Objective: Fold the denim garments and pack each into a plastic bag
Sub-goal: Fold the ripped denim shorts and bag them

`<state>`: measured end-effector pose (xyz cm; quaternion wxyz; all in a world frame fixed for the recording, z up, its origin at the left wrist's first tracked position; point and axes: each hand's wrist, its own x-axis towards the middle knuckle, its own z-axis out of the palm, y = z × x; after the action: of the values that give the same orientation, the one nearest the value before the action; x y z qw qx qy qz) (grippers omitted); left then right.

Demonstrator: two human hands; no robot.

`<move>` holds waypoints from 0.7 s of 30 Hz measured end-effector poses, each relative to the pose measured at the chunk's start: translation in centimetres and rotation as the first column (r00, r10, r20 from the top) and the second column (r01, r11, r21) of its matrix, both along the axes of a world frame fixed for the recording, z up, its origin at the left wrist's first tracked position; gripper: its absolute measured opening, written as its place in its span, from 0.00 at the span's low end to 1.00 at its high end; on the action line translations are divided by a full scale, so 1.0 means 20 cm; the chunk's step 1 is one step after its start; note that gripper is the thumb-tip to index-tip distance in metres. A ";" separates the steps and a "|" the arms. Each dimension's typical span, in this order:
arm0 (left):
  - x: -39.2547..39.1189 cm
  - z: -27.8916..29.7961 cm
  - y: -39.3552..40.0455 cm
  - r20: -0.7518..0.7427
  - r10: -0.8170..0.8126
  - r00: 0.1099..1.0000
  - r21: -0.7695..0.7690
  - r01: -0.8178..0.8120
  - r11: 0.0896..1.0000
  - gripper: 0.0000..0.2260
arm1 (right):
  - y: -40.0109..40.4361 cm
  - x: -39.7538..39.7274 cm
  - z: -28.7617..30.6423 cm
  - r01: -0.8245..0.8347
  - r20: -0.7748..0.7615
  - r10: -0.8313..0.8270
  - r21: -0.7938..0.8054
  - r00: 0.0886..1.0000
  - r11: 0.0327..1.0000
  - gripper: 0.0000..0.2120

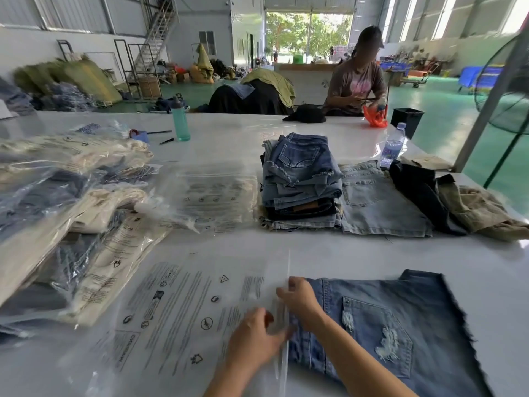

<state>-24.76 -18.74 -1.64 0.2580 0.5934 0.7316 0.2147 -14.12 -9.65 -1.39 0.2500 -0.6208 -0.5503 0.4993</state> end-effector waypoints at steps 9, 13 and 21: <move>0.08 -0.04 0.07 -0.041 0.000 0.999 -0.092 -0.004 0.996 0.14 | -0.13 0.12 0.01 -0.156 0.121 0.157 -0.022 0.980 0.988 0.07; 0.07 -0.01 0.08 -0.052 0.032 0.998 -0.052 -0.035 0.998 0.16 | -0.15 0.13 0.05 -0.165 0.066 0.168 -0.044 0.984 0.985 0.11; 0.06 0.06 0.05 0.121 0.110 0.987 -0.009 -0.109 0.994 0.10 | -0.16 0.11 0.05 -0.019 -0.108 0.004 -0.135 0.994 0.991 0.07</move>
<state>-23.51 -17.66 -0.50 0.2906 0.5379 0.7463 0.2633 -11.90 -12.92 -0.42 0.2337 -0.6055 -0.5041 0.5698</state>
